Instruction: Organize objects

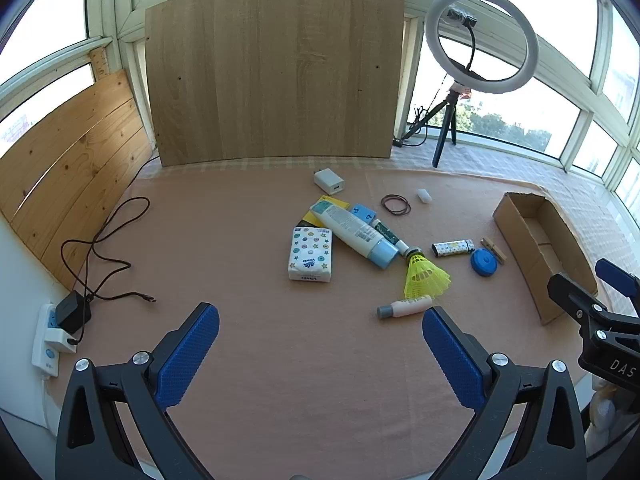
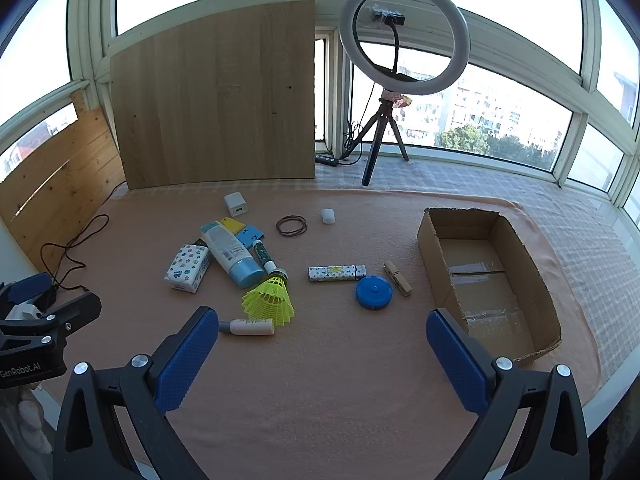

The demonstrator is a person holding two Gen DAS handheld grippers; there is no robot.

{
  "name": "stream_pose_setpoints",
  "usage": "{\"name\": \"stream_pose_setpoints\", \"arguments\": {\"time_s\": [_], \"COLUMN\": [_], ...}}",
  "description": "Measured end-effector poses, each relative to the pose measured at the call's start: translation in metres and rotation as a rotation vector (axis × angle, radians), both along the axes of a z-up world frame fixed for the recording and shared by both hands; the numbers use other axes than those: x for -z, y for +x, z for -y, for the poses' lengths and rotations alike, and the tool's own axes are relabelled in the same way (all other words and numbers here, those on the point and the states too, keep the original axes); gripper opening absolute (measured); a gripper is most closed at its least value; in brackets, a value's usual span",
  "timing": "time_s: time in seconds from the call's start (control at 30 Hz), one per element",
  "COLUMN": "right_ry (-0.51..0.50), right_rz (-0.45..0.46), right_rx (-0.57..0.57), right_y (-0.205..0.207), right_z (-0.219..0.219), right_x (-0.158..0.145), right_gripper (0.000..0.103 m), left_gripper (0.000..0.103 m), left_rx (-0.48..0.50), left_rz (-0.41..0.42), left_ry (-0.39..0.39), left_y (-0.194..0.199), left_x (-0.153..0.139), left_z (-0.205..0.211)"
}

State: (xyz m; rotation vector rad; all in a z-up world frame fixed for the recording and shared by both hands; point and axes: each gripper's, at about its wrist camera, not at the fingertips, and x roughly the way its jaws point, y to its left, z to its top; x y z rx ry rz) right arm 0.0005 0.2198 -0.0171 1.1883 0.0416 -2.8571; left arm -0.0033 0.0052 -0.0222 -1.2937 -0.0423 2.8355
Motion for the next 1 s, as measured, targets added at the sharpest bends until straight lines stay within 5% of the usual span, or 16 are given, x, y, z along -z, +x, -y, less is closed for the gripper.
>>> {"name": "stream_pose_setpoints", "arguments": {"time_s": [1.0], "right_ry": [-0.002], "right_rz": [0.022], "right_rx": [-0.001], "right_y": [-0.0066], "right_z": [0.0006], "right_x": [0.0059], "right_gripper": [0.103], "left_gripper": [0.103], "left_rx": [0.017], "left_rz": [0.013], "left_ry": [0.009], "left_y": [-0.0079], "left_x": [0.0051], "left_z": [-0.0005]}}
